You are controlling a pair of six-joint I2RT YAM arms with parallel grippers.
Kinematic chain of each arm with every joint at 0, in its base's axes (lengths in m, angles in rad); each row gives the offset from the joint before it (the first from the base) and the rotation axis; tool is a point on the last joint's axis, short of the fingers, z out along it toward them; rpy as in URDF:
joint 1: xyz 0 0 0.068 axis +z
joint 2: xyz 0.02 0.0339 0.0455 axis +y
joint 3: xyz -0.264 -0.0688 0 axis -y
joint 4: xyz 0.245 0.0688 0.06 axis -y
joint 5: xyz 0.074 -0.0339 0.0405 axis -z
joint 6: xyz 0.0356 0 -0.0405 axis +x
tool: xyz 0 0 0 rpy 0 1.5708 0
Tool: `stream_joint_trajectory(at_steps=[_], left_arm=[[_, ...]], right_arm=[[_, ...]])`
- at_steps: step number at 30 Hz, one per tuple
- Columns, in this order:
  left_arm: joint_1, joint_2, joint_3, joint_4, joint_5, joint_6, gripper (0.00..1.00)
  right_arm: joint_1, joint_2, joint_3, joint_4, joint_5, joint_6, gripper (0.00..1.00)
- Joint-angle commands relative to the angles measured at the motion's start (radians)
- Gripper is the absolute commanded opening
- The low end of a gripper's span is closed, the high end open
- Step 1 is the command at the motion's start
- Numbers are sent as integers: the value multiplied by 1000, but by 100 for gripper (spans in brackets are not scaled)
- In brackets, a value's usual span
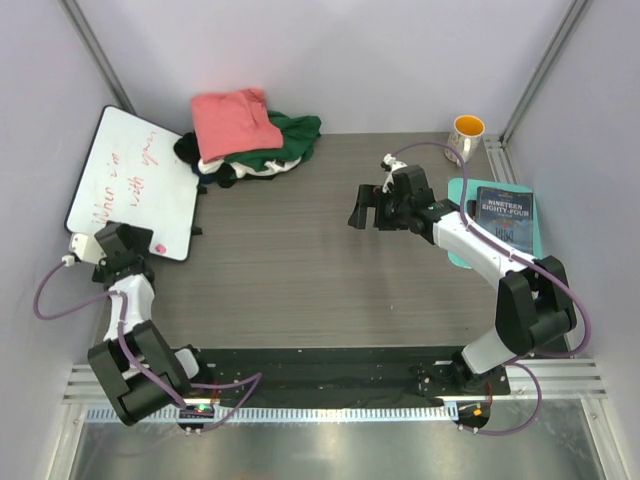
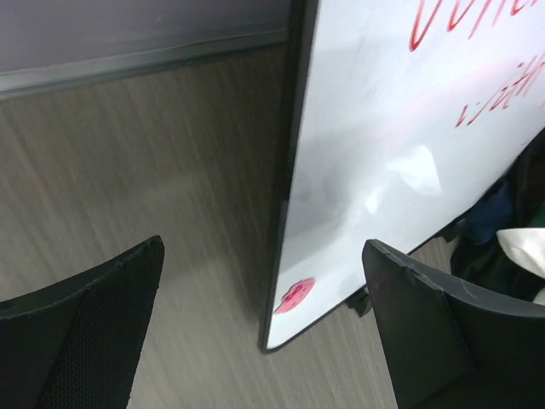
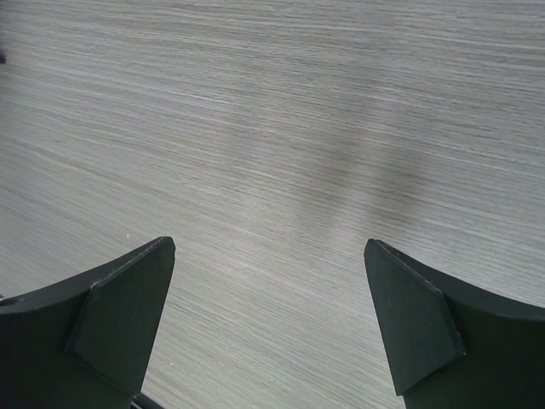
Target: Fold and stack the t-shirts
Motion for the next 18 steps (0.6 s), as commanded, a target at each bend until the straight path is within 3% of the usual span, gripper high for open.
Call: stream_joint_trajectory(at_steps=[1,18], left_arm=[[17,46,-21,262,89,19,100],[16,290,44,454,230,2,100]], right_arm=[[7,-20,39,-8,-40,3,100],[28,-6,42,-4,-69,-2,100]])
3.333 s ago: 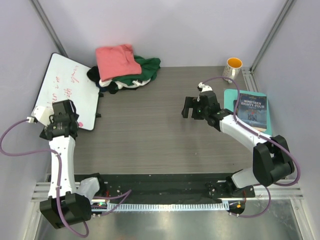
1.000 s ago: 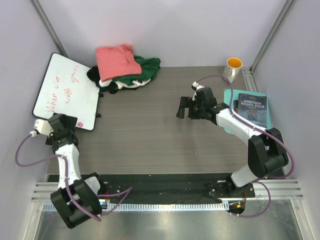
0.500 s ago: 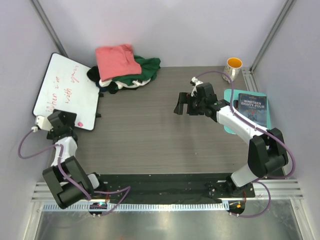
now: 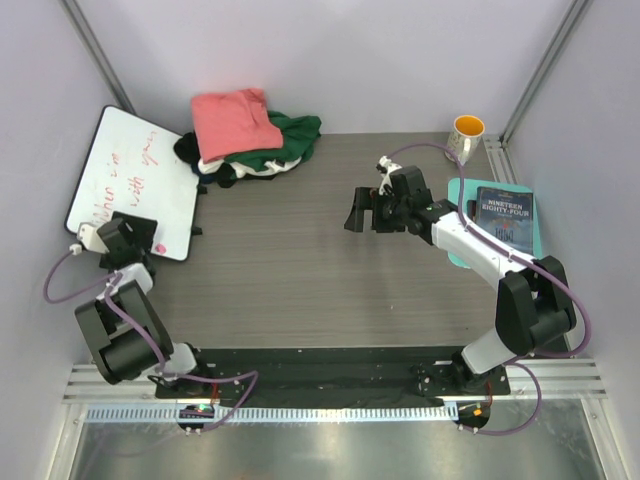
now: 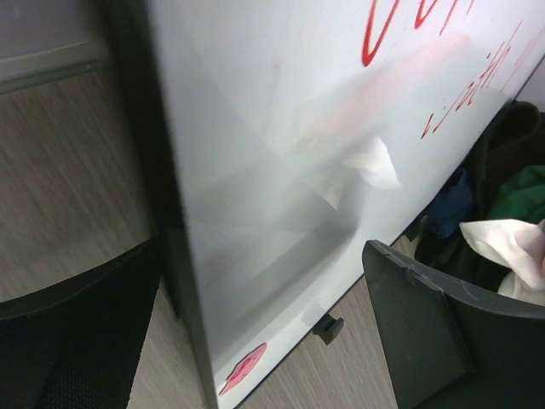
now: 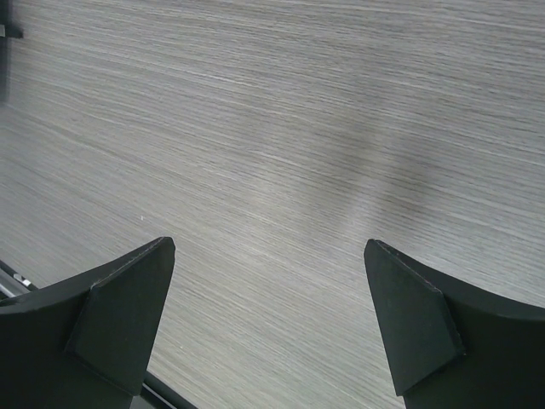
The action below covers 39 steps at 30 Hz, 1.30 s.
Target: Fold and stack the t-shirts
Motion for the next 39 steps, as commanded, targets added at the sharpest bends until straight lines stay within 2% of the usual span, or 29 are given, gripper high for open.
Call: stream_joint_trajectory(at_steps=[1,6,8,9,11,12,13,14,24,29,32,34,39], left_arm=[[1,63,65,132,86,12,100],[-4,147,102,207,158,9,99],[-13,169,102,249,181,9,90],[-17,172,99,257,183,8,74],[-31,175,99,258,186,18,48],[-36,177,99,255,183,22,18],[-46,180,100,235,170,25,6],[-51,183,103,226,169,28,0],[-102,129,94,174,124,42,0],[-117,89,81,171,155,40,0],[-154,-9,48,131,109,69,0],[-175,-93,44,64,55,91,0],[-177,-253,76,-113,23,111,0]], right_arm=[[14,-6,36,14,-24,4,100],[22,-14,27,14,-26,6,100],[25,-16,27,9,-29,7,100],[28,-19,28,10,-29,7,100],[31,-20,24,12,-26,10,100],[33,-22,24,15,-26,13,100],[36,-19,24,14,-29,15,100],[40,-20,25,14,-30,16,100],[60,-48,7,17,-10,21,100],[63,-54,4,18,-15,23,100],[68,-55,-2,20,-13,24,100],[74,-55,-2,21,-13,24,100],[80,-48,2,20,-15,24,100]])
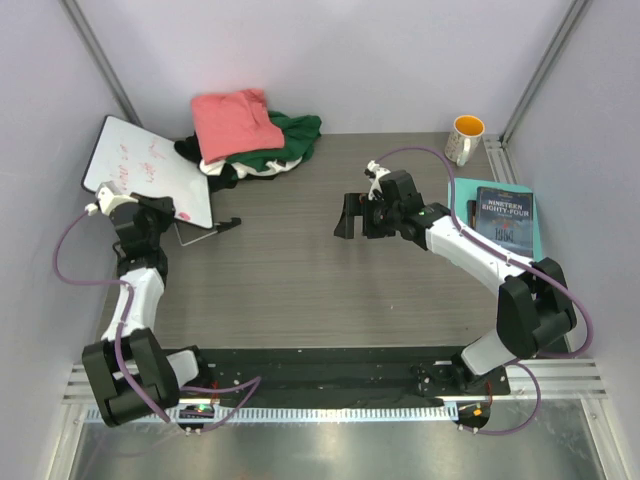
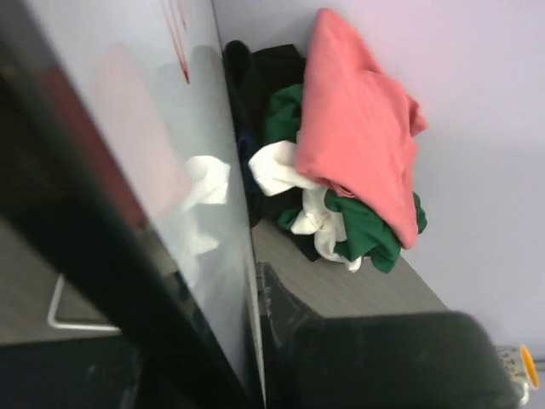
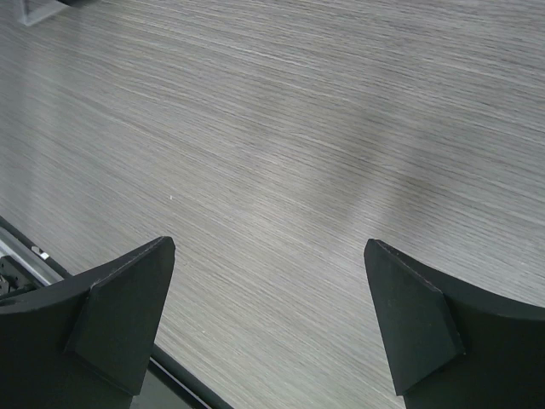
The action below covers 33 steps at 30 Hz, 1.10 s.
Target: Fold and stack the t-shirts
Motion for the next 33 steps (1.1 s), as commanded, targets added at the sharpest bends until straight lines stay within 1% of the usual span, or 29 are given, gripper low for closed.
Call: stream_joint_trajectory(at_steps=[1,3,6,24,30,33], left_arm=[[33,-141,27,-225,-170,44,0],[31,-172,55,-291,-195,64,0],[31,-202,75,-325,-213,84,0],[33,-187,95,-348,-186,113,0],[33,-181,106,-376,-170,106,0],[31,-187,106,-396,-189,98,0]], right_arm=[[11,-36,7,20,-5,2,100],[12,-36,15,12,-3,-4,100],[15,-39,18,6,2,-8,100],[23,-68,9,8,23,-2,100],[23,-91,-49,49,54,21,100],[23,-94,-97,110,58,42,100]])
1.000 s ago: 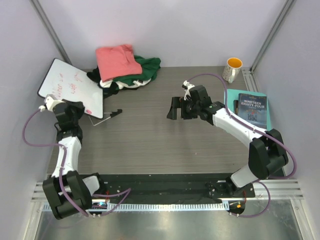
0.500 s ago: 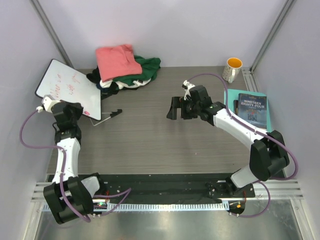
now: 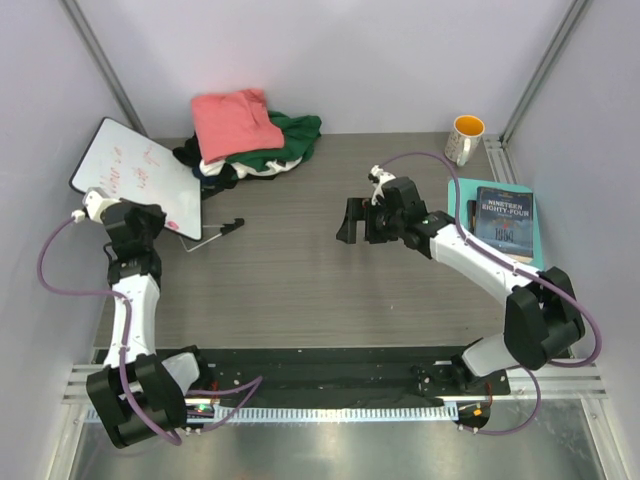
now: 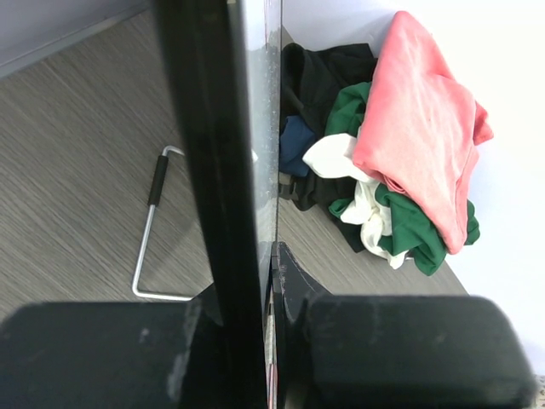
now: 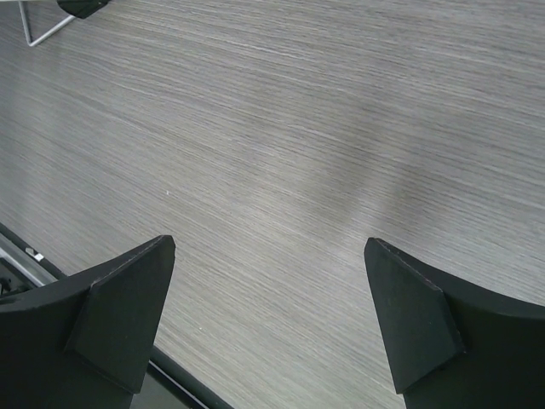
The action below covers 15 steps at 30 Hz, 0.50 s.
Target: Fold and stack the t-shirts
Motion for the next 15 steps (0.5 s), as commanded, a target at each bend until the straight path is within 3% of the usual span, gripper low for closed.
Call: stream_joint_trajectory(at_steps=[1,15], left_arm=[[8,-7,45,-64,-77,64,0],[-41,12,62,-117,-194,62,0]], right_arm=[[7,-34,-67,118,24,38,100],[18,26,-102,195,34,30,100]])
